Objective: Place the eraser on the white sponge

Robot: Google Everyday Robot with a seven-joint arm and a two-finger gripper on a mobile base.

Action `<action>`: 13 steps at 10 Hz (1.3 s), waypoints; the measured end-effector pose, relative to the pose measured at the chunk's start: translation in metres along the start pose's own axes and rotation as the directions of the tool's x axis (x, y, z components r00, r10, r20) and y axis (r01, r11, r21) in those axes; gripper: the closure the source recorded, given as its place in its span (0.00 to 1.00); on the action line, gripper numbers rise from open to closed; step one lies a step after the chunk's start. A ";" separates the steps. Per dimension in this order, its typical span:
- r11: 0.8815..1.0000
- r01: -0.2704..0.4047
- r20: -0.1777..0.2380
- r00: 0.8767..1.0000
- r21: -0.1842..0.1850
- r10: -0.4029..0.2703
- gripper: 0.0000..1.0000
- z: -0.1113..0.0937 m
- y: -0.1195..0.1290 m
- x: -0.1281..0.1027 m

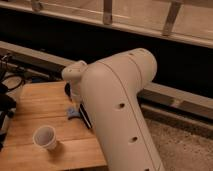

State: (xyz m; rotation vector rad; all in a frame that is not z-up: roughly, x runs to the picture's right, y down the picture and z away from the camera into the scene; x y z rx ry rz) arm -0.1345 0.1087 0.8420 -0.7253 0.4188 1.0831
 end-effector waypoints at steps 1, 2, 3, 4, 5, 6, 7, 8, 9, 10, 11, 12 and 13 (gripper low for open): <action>1.000 0.002 0.021 1.000 -0.021 -0.001 0.93 -0.001 -0.005 -0.001; 0.999 0.015 0.044 0.999 -0.043 -0.013 0.99 0.002 -0.004 -0.007; 0.997 0.031 0.063 0.998 -0.064 -0.027 1.00 0.004 0.002 -0.016; 0.995 0.050 0.093 0.995 -0.091 -0.042 1.00 0.005 0.010 -0.032; 0.991 0.068 0.120 0.991 -0.112 -0.054 1.00 0.005 0.018 -0.048; 0.988 0.088 0.139 0.988 -0.129 -0.070 1.00 0.006 0.028 -0.061; 0.983 0.119 0.165 0.982 -0.140 -0.096 0.98 0.005 0.039 -0.075; 0.978 0.154 0.189 0.974 -0.143 -0.126 0.90 0.000 0.050 -0.085; 0.974 0.181 0.202 0.968 -0.138 -0.151 0.80 -0.004 0.056 -0.089; 0.970 0.200 0.214 0.962 -0.135 -0.169 0.72 -0.009 0.059 -0.090; 0.966 0.225 0.228 0.955 -0.131 -0.191 0.60 -0.014 0.064 -0.091; 0.961 0.245 0.239 0.948 -0.128 -0.210 0.49 -0.018 0.069 -0.092; 0.956 0.265 0.251 0.941 -0.124 -0.228 0.40 -0.024 0.072 -0.092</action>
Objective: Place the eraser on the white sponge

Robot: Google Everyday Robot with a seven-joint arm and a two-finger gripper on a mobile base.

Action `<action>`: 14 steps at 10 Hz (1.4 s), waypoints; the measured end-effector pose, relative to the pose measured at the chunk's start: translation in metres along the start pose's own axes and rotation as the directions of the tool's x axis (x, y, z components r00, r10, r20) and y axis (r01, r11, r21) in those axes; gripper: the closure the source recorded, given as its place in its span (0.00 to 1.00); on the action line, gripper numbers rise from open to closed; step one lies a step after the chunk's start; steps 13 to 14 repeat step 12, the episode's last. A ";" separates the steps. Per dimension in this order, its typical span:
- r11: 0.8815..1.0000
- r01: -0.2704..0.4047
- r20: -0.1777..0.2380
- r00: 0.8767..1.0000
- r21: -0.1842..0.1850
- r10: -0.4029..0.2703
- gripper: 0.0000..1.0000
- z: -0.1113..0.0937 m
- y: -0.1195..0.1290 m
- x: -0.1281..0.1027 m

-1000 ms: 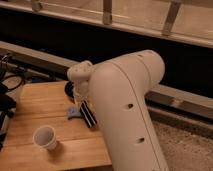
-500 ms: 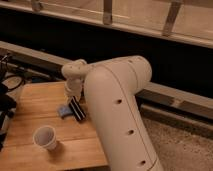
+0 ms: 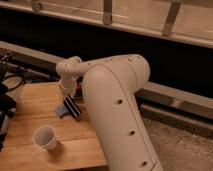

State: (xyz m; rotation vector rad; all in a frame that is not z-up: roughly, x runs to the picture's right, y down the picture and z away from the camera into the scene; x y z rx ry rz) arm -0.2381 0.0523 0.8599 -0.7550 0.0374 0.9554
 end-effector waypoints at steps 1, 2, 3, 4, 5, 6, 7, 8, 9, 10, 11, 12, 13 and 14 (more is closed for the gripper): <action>1.000 0.019 0.009 1.000 -0.004 -0.019 0.29 -0.004 0.006 -0.003; 0.999 0.033 0.015 0.999 -0.009 -0.033 0.23 -0.006 0.009 -0.005; 0.998 0.051 0.024 0.998 -0.022 -0.051 0.20 -0.006 0.015 -0.008; 0.997 0.066 0.026 0.998 -0.043 -0.065 0.23 -0.002 0.021 -0.010; 0.998 0.045 0.003 0.999 -0.041 -0.045 0.32 0.003 0.017 -0.008; 0.998 0.031 -0.015 0.999 -0.048 -0.032 0.42 0.012 0.014 -0.005; 0.998 0.032 -0.022 0.999 -0.051 -0.033 0.50 0.017 0.014 -0.003; 0.998 0.038 -0.021 0.999 -0.058 -0.039 0.63 0.018 0.017 -0.003; 0.997 0.039 -0.022 0.999 -0.061 -0.041 0.73 0.018 0.019 -0.004; 0.997 0.040 -0.025 0.999 -0.062 -0.041 0.80 0.018 0.019 -0.004; 0.997 0.042 -0.028 0.999 -0.066 -0.044 0.92 0.022 0.020 -0.003; 0.997 0.044 -0.029 0.999 -0.069 -0.046 0.98 0.025 0.020 -0.003; 0.997 0.044 -0.029 0.999 -0.069 -0.046 0.98 0.025 0.020 -0.003; 0.997 0.044 -0.029 0.999 -0.069 -0.046 0.98 0.025 0.020 -0.003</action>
